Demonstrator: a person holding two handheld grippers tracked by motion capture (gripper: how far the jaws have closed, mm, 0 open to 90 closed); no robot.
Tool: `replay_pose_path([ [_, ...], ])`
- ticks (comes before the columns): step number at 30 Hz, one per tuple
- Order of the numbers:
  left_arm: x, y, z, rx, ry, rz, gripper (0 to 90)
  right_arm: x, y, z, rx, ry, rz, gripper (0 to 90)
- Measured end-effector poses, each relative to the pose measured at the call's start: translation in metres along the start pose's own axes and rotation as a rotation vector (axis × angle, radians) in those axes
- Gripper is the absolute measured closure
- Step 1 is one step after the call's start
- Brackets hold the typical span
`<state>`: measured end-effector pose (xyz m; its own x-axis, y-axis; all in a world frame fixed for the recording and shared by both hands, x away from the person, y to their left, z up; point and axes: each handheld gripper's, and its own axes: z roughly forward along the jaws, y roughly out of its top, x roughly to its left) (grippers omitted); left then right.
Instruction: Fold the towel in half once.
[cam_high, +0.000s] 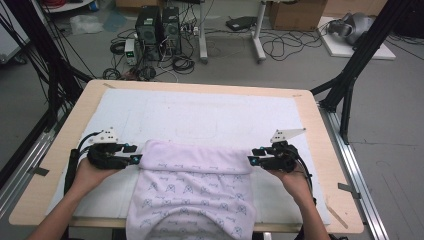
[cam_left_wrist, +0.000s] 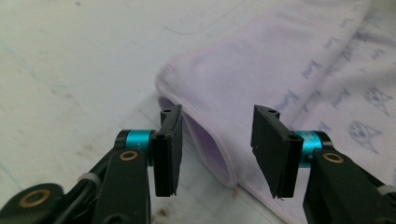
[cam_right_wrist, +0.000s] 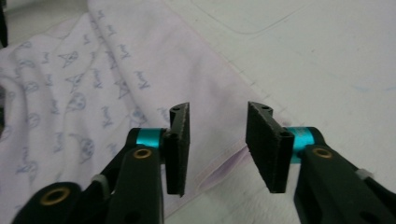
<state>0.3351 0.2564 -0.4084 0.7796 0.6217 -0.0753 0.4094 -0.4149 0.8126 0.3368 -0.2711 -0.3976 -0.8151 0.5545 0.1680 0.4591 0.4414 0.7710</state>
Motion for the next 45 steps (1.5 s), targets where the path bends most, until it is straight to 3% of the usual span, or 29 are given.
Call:
replay_pose_path([
  [3,0.007,0.008,0.009,-0.015,0.016,-0.022,50.7,-0.005,0.005,0.011,0.018,-0.024,-0.007,50.5],
  [6,0.011,0.008,0.024,0.003,0.025,-0.048,50.7,-0.01,0.005,0.025,0.04,-0.034,0.0,47.0],
  [11,0.013,0.005,0.042,0.059,0.018,-0.043,63.5,-0.019,0.004,0.039,0.055,-0.044,0.047,47.2],
  [15,0.015,0.005,0.045,0.069,0.005,-0.038,80.1,-0.024,0.001,0.044,0.088,-0.014,0.058,68.4],
  [17,0.014,0.007,0.044,0.059,0.006,-0.03,82.5,-0.022,0.002,0.044,0.093,0.0,0.027,78.4],
  [22,0.013,0.013,0.035,0.023,0.014,-0.036,82.1,-0.015,0.01,0.037,0.072,-0.015,-0.013,85.8],
  [32,0.001,0.014,0.012,-0.033,0.023,-0.011,78.9,0.01,0.021,0.007,0.001,-0.003,-0.08,86.5],
  [35,0.0,0.006,0.013,-0.012,0.017,-0.023,74.0,0.015,0.017,0.003,-0.008,0.002,-0.095,86.7],
  [37,0.0,0.002,0.018,0.004,0.017,-0.043,66.8,0.013,0.012,0.006,0.01,0.004,-0.085,86.7],
  [40,0.001,0.003,0.024,0.01,0.027,-0.043,63.1,0.008,0.004,0.014,0.037,0.011,-0.057,86.4],
  [42,0.004,0.006,0.028,0.02,0.045,-0.052,57.5,0.004,0.003,0.019,0.052,-0.004,-0.056,83.1],
  [45,0.009,0.01,0.035,0.02,0.048,-0.071,55.1,-0.005,0.004,0.025,0.041,-0.035,-0.019,66.1],
])
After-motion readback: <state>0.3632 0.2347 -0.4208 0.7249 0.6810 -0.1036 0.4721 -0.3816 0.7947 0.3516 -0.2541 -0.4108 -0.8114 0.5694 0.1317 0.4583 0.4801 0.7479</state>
